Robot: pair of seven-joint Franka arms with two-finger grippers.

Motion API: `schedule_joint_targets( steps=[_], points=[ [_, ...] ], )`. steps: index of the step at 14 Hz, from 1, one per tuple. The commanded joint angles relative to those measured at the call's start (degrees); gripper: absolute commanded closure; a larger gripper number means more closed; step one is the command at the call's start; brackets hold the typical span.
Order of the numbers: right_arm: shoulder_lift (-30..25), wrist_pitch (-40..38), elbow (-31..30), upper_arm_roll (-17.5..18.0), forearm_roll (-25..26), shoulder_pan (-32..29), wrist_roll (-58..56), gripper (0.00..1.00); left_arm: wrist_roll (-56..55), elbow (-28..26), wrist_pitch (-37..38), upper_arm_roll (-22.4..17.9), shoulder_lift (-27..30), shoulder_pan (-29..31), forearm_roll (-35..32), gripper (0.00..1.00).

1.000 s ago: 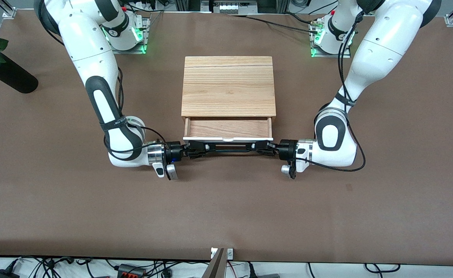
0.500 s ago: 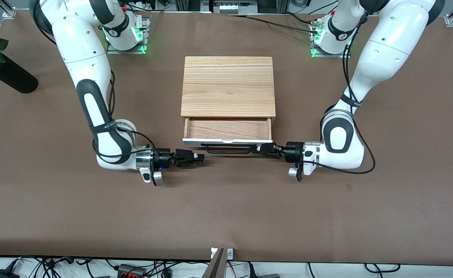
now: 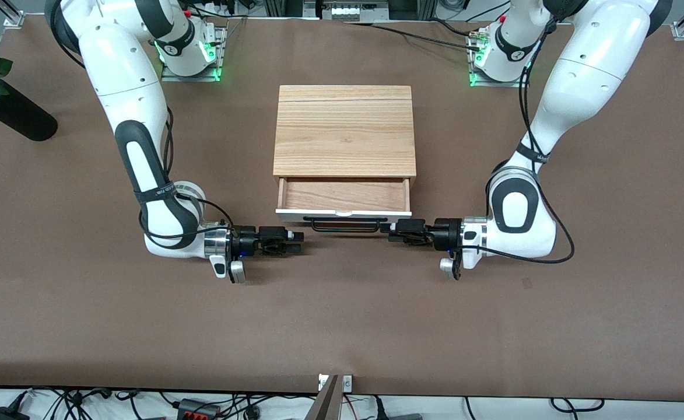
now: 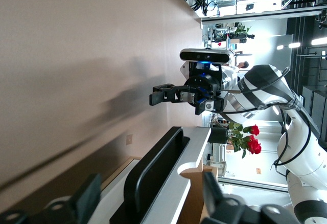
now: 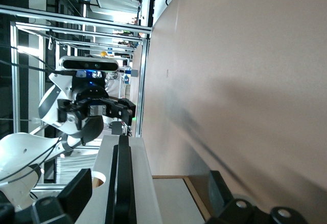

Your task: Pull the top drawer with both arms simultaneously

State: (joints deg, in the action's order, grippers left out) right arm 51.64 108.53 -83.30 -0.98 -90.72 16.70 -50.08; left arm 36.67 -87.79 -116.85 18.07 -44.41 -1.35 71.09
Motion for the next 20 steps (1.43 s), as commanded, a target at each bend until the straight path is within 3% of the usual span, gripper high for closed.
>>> schedule_joint_targets(
  steps=[1,5,7,11,15,20],
  points=[
    [-2.5,1.0,0.1,-1.6,6.0,0.4,3.6,0.0,-0.5,0.4,-0.3,-0.7,1.5,-0.1,-1.3,0.0],
    [-6.9,3.2,0.1,-2.7,21.1,0.4,10.1,0.0,-6.9,3.8,-0.2,-1.5,2.3,-0.1,-12.8,0.0],
    [-9.9,4.1,0.2,-3.3,31.0,0.3,15.7,0.0,-12.4,5.3,0.1,-1.5,3.4,-0.1,-18.9,0.0],
    [-17.1,3.0,-0.1,-3.4,57.6,0.1,26.9,0.0,-13.5,6.2,4.2,-3.0,6.0,0.1,-27.6,0.0],
    [-24.8,-8.0,0.0,-4.9,81.9,-0.5,34.1,0.0,-17.1,6.6,9.8,-5.7,9.6,0.1,-32.3,0.0],
    [-33.9,-18.1,0.2,-10.8,92.5,-0.5,36.7,0.0,-23.3,7.2,15.3,-5.8,14.7,0.2,-45.1,0.0]
  ],
)
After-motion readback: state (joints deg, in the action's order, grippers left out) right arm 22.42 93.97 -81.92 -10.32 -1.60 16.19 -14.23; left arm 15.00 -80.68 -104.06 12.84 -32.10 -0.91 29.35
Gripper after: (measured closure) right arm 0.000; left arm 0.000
